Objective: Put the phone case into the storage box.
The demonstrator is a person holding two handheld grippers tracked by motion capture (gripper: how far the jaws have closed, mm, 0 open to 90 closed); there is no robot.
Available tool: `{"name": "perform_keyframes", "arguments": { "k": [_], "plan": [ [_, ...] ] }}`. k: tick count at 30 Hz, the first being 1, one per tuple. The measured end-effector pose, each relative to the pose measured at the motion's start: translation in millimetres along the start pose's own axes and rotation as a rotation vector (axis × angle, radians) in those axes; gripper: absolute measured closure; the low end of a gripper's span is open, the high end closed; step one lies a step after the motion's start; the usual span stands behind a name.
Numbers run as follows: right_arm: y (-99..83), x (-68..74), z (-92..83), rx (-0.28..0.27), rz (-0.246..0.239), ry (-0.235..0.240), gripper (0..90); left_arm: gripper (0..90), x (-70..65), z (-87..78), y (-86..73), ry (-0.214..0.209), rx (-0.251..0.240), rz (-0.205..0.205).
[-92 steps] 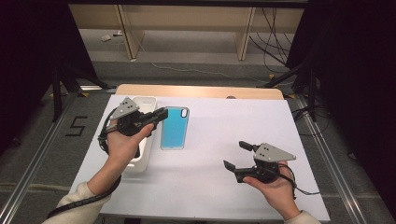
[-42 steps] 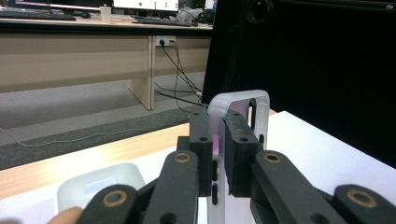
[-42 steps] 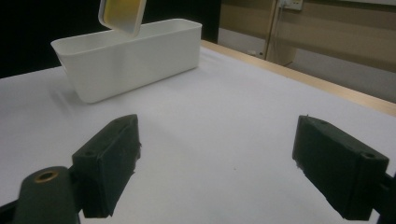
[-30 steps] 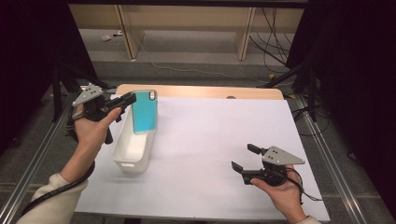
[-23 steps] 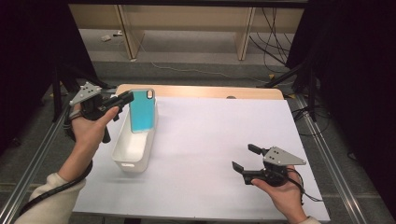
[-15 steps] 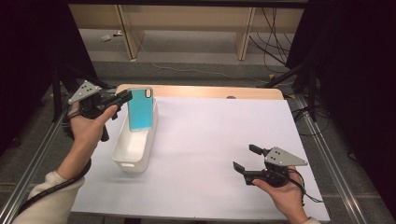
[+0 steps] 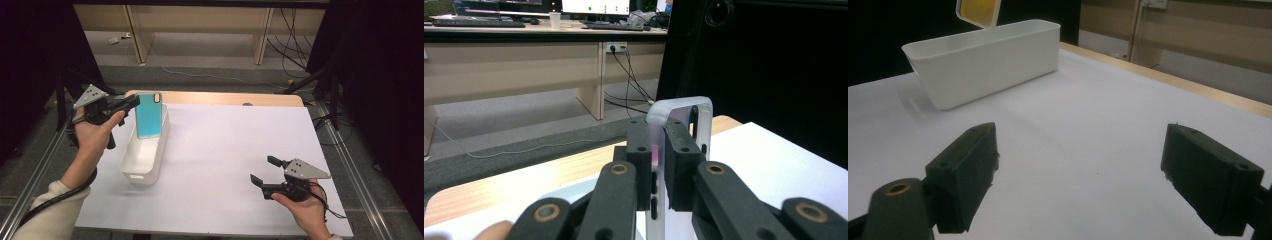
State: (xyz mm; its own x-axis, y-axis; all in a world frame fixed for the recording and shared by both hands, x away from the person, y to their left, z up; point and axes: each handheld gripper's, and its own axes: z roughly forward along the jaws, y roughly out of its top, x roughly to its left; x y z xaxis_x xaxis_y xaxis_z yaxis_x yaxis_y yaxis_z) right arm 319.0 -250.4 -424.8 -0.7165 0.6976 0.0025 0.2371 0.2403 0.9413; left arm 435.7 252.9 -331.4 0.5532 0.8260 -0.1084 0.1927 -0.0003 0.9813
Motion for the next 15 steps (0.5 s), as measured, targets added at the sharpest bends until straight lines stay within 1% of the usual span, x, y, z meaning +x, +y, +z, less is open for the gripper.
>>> {"name": "perform_keyframes", "arguments": {
  "k": [2,4,6,7,10,11,12,13,14,15],
  "plan": [
    [0.0,0.1,0.1,0.000,0.000,0.000,16.3,82.6,0.7,0.6,0.0,0.001,0.001,-0.005],
    [-0.1,0.2,0.2,0.001,-0.001,0.001,16.3,82.6,2.0,1.2,0.3,0.001,0.003,0.003],
    [-0.9,0.5,2.5,-0.024,0.004,0.007,16.3,82.6,2.3,1.9,0.3,0.004,-0.001,-0.007],
    [-0.2,0.4,0.3,-0.001,0.002,0.002,16.3,82.6,3.1,2.2,0.5,0.003,-0.002,-0.005],
    [-0.3,0.3,0.0,-0.001,0.001,0.000,16.3,82.6,4.7,3.0,1.0,0.007,0.001,0.002],
    [-0.1,0.6,-0.7,0.002,0.010,0.004,16.3,82.6,5.1,3.3,1.1,0.006,0.001,0.003],
    [-0.3,0.5,-0.9,0.002,0.009,0.004,16.3,82.6,5.4,3.5,1.1,0.007,0.001,0.002],
    [-0.8,0.5,-0.3,-0.011,0.008,0.003,16.3,82.6,5.7,3.7,1.2,0.008,0.002,0.002],
    [-1.2,0.2,0.3,-0.016,0.008,0.012,16.3,82.6,6.1,3.9,1.4,0.010,0.003,0.003],
    [-1.3,1.7,-0.6,-0.002,0.030,0.018,16.3,82.6,6.5,4.2,1.5,0.010,0.002,0.003]
  ]
}}
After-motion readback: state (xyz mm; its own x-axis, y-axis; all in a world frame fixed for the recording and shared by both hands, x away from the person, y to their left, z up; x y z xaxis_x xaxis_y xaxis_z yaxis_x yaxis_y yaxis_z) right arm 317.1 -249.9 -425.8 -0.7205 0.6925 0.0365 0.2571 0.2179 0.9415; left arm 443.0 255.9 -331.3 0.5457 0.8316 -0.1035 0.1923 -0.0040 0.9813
